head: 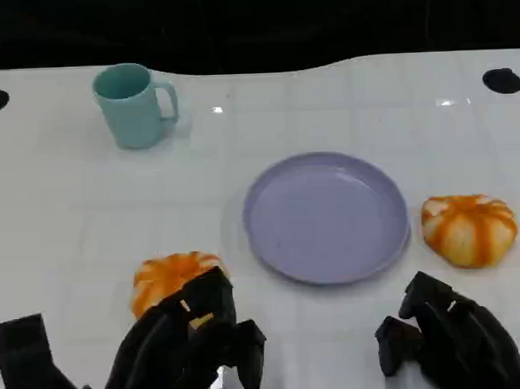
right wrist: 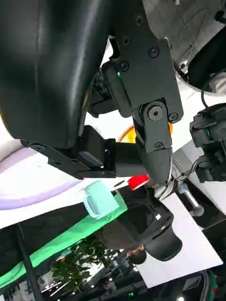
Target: Grasp the bread from the table and place it into the plate.
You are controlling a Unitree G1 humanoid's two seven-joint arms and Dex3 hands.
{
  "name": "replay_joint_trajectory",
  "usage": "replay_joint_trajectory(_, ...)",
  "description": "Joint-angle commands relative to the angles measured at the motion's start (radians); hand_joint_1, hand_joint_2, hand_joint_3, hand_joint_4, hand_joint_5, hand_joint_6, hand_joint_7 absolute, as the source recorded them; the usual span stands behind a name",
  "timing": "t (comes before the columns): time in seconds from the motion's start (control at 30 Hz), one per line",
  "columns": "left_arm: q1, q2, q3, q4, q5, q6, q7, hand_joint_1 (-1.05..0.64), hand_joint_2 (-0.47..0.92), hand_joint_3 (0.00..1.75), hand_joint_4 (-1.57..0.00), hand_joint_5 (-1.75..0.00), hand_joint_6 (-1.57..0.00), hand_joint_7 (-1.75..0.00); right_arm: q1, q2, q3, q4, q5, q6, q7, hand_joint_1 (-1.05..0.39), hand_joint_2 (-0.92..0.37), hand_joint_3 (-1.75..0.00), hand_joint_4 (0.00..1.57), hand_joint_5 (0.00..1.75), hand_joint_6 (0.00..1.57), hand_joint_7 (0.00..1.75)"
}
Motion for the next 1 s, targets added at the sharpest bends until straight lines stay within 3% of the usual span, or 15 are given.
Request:
replay_joint_trajectory(0.03,0.01,0.007,0.008,-0.015,-0.003,0.003,-0.002,-0.69,0.92,0.2,-0.83,-1.75,-0.59,-1.67,0.007,-0.011,-0.006,-0.014,0.001,-0.009,-0.005,-0.57,-0.92,-0.24,0.78,1.68,0.69,1.41)
replay_joint_trajectory(0.4,0.005,0.008,0.01,-0.006,0.003,-0.005,-0.006,-0.68,0.92,0.22,-0.83,-1.75,-0.57,-1.71,-0.001,-0.014,-0.01,0.002,0.008,-0.006,0.009,-0.56,-0.92,-0.24,0.77,1.67,0.69,1.4)
replay_joint_trajectory(0.57,0.0,0.01,0.011,-0.008,0.032,-0.059,-0.009,-0.72,0.92,0.21,-0.78,-1.75,-0.56,-1.61,-0.001,-0.013,-0.01,0.001,0.006,-0.009,0.006,-0.55,-0.92,-0.25,0.78,1.67,0.71,1.4)
replay_joint_trajectory(0.63,-0.006,0.009,0.012,0.003,0.059,-0.119,-0.016,-0.71,0.92,0.26,-0.64,-1.72,-0.52,-1.39,-0.001,-0.012,-0.01,0.002,0.006,-0.012,0.004,-0.55,-0.92,-0.24,0.79,1.67,0.71,1.4)
replay_joint_trajectory(0.7,-0.013,0.013,0.013,0.008,0.096,-0.178,-0.004,-0.71,0.92,0.25,-0.6,-1.65,-0.54,-1.23,-0.001,-0.011,-0.01,0.001,0.006,-0.013,0.004,-0.55,-0.92,-0.24,0.79,1.67,0.71,1.41)
replay_joint_trajectory(0.73,-0.015,0.02,0.013,0.001,0.136,-0.223,0.017,-0.7,0.92,0.27,-0.58,-1.51,-0.53,-1.0,-0.001,-0.012,-0.01,0.0,0.006,-0.012,0.005,-0.56,-0.92,-0.24,0.79,1.67,0.7,1.41)
replay_joint_trajectory(0.83,-0.02,0.051,0.011,-0.016,0.273,-0.354,0.072,-0.73,0.92,0.29,-0.55,-1.22,-0.49,-0.59,0.001,-0.013,-0.009,-0.005,0.006,-0.008,0.002,-0.56,-0.92,-0.24,0.78,1.67,0.7,1.41)
replay_joint_trajectory(1.0,-0.018,0.135,0.004,-0.07,0.489,-0.505,0.162,-0.69,0.92,0.23,-0.47,-0.81,-0.45,-0.21,0.007,-0.014,-0.006,-0.021,0.005,0.006,-0.011,-0.55,-0.92,-0.23,0.78,1.67,0.7,1.41)
